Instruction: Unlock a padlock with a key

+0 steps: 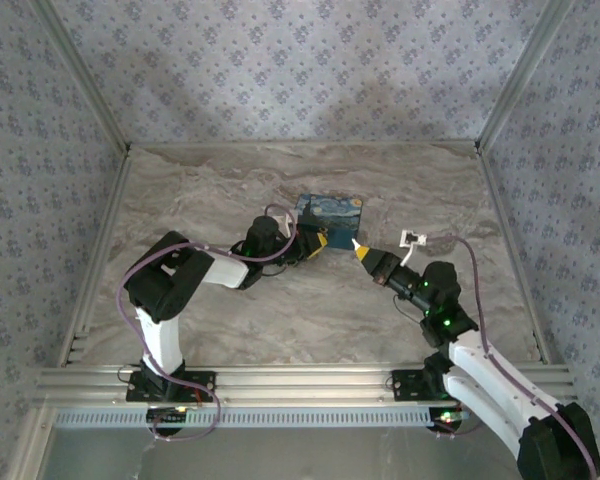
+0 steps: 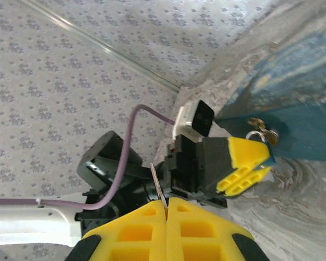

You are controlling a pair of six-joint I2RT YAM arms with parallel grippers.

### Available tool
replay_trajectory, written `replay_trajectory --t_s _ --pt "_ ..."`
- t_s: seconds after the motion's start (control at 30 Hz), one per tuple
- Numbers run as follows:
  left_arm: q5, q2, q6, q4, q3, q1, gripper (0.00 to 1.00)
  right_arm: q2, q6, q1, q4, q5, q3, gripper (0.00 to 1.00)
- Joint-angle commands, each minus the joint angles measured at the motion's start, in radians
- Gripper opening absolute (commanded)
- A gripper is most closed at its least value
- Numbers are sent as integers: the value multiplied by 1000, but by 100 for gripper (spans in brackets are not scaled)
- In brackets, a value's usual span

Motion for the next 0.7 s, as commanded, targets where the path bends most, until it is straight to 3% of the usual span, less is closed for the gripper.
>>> replay_trajectory --t_s 0.0,0.27,0.67 --pt "18 -43 -11 66 26 -9 10 -13 60 26 63 93 -22 0" --pt "22 -40 -19 78 25 -6 10 59 122 44 -26 136 8 0" --pt "24 -40 -22 86 21 -7 11 358 155 111 215 156 6 0"
